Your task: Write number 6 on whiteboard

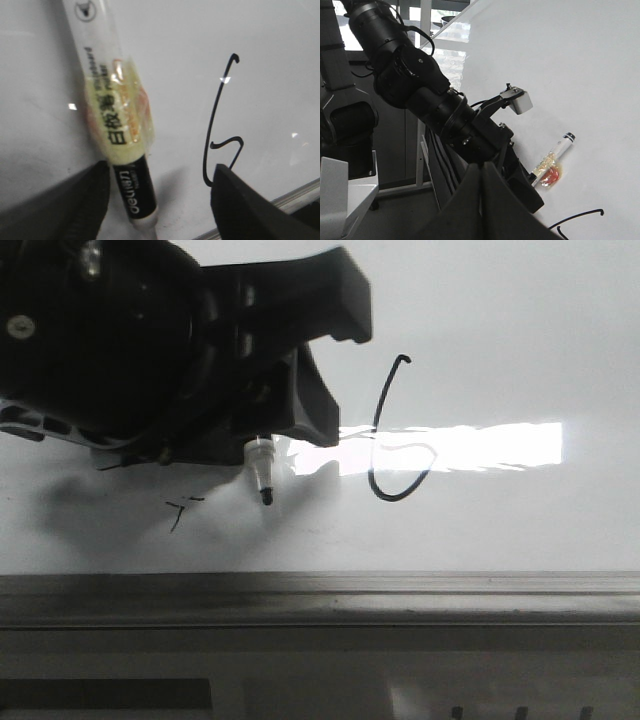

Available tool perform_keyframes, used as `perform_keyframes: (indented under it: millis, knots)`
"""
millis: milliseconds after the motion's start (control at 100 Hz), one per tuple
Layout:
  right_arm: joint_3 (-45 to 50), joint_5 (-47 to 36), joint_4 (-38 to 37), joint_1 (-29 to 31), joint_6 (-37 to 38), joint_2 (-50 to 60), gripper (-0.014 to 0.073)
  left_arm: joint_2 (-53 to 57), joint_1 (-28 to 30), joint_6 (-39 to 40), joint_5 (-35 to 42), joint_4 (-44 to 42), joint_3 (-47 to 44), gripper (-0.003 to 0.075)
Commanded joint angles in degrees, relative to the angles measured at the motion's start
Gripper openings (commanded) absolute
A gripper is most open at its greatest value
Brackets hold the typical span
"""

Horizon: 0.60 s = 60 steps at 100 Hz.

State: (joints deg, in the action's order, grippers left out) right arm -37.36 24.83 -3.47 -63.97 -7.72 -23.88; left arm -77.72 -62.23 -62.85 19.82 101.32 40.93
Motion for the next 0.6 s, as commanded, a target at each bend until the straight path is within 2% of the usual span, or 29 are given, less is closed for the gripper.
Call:
perform_keyframes:
  millis: [0,200,400,590]
  knots:
    - [-1.8,-4.8,-0.2,0.5,-0.2,-0.4,-0.0065,-0.8,2.3,0.0,12.7,0.2,-0.5,0.0545]
    - [-1.8,-4.8,-0.3,0.5,-0.2,-0.4,-0.0065,4.1,-0.2,0.0,12.8,-2.5,-0.5,0.0566]
    - [-1.8,-4.8,-1.7,0.5,-0.2,-0.2,-0.0064,14.0,-6.4,-1.2,12.8,-6.1,-0.5,0.0565]
    - [-1.8,-0.4,-7.0,0.5,-0.2,2.8,-0.0046,25.2,-12.2,-17.8,12.8,-5.4,-1.3,0.0556]
